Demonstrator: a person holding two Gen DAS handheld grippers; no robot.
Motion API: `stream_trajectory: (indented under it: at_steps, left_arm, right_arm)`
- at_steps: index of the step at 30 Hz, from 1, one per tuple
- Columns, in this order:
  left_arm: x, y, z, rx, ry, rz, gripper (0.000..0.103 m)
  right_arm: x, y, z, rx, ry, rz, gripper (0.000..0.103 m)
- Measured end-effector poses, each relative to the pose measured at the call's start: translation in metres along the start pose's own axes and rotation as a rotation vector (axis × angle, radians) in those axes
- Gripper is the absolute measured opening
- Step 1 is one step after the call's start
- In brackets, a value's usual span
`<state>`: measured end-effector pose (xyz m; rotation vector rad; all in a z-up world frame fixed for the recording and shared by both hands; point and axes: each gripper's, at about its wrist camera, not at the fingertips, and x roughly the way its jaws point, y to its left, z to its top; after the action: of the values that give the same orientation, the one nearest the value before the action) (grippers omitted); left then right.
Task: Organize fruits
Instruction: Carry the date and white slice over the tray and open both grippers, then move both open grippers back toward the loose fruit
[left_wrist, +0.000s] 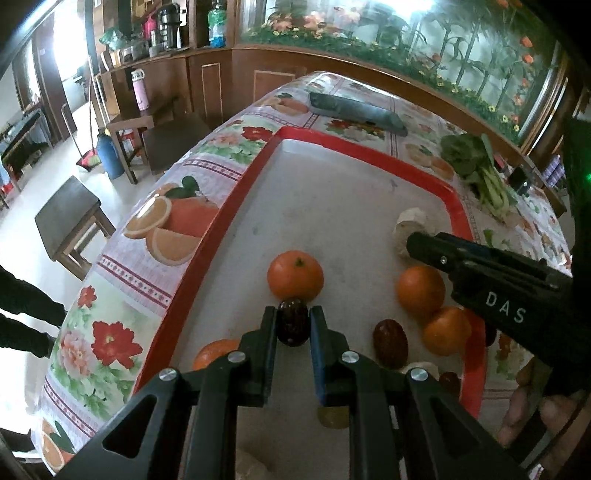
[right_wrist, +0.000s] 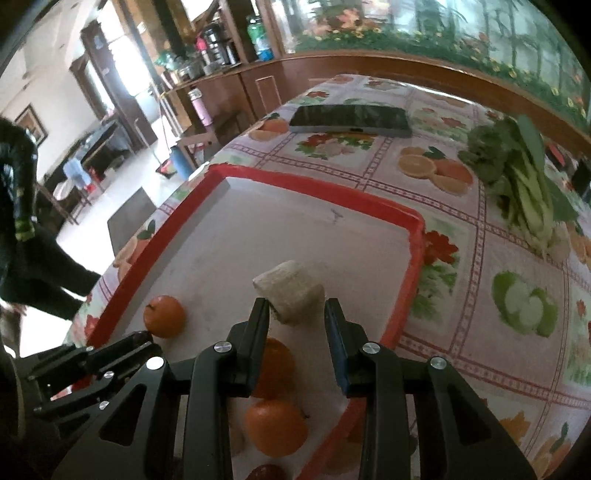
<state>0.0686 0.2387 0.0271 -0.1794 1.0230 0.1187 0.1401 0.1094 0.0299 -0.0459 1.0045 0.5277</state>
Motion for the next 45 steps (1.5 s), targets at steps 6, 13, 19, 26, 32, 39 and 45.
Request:
stream_trajectory:
  at_steps: [6,13,19,26,32,39,45]
  left_arm:
    - [0.006,-0.011,0.001,0.023,0.002,0.023,0.02]
    - [0.009,-0.017,0.003,0.034,0.005,0.048,0.023]
    - [0.005,-0.019,0.002,0.027,-0.012,0.077,0.06]
    - [-0.002,-0.02,-0.001,0.031,-0.021,0.099,0.073]
    - [-0.008,-0.019,-0.005,0.029,-0.025,0.116,0.078]
    - [-0.018,-0.02,-0.013,0.021,-0.031,0.133,0.08]
    - [-0.028,-0.027,-0.022,0.032,-0.035,0.145,0.08]
  right_arm:
    - [0.002,0.003,-0.001,-0.017,0.006,0.001,0.03]
    - [0.001,0.007,-0.001,-0.048,0.004,-0.023,0.03]
    - [-0.001,0.008,-0.002,-0.048,0.007,-0.035,0.032]
    - [-0.006,0.006,-0.005,-0.03,0.013,-0.041,0.038]
    - [-0.018,0.003,-0.012,-0.009,0.002,-0.042,0.041]
    - [-0.036,0.006,-0.026,0.007,0.004,-0.018,0.044]
    - [-0.057,0.008,-0.045,0.003,0.005,0.009,0.046]
